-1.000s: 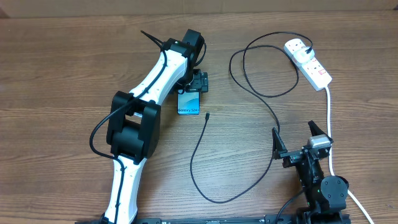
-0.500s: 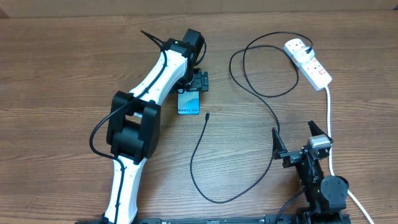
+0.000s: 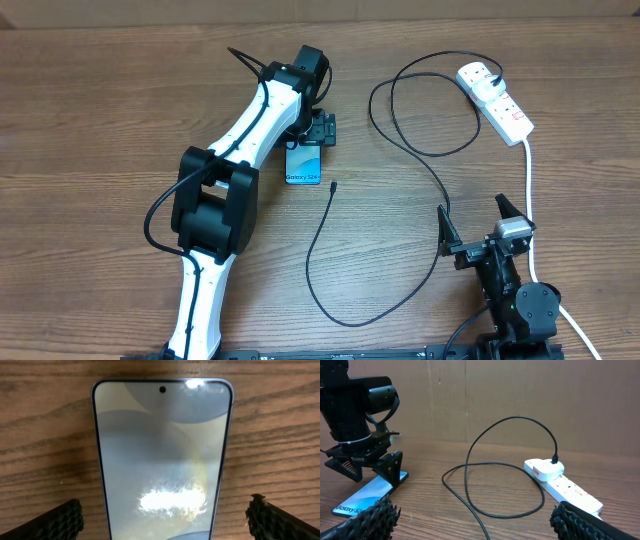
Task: Plug charger to phone and switch on socket
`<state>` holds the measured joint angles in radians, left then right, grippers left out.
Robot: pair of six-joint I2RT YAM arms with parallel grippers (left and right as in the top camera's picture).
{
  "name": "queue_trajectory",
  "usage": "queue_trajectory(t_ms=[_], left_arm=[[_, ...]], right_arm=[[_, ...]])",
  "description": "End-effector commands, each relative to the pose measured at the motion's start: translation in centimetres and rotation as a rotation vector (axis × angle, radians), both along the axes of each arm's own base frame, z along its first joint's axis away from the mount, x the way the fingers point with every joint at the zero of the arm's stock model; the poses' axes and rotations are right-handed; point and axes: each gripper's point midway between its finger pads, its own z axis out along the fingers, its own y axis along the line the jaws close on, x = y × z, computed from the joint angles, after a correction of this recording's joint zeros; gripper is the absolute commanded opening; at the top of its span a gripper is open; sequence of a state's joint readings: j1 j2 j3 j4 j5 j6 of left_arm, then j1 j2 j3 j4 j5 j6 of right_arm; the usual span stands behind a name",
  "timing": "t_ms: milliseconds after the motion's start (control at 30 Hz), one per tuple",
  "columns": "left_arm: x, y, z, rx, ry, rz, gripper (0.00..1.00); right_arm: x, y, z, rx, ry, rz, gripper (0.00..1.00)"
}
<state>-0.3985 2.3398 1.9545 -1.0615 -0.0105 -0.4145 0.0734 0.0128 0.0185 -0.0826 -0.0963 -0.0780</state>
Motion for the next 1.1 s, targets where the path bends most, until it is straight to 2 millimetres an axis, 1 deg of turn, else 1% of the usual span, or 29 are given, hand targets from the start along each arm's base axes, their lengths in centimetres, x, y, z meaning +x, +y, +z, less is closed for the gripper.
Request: queue_trajectory(t_ms=[0, 400, 733, 1067], left_arm=[[-0.5, -0.1, -0.7, 0.001, 0.027, -0.021, 1.0], [-0.7, 0.0, -0.7, 0.004, 0.035, -0.021, 1.0], [-1.5, 0.4, -2.3, 0.013, 0.054, -0.02, 0.99], [-1.3, 0.3, -2.4, 0.009, 0.045, -0.02, 1.0]], right_arm=[[0.0, 0.0, -0.2, 0.006, -0.003, -0.004, 1.0], [0.0, 0.0, -0.2, 0.006, -0.003, -0.005, 1.0], [0.0, 0.0, -0.2, 0.006, -0.003, -0.005, 1.0], [0.0, 0.0, -0.1, 0.006, -0.004, -0.005, 1.0]])
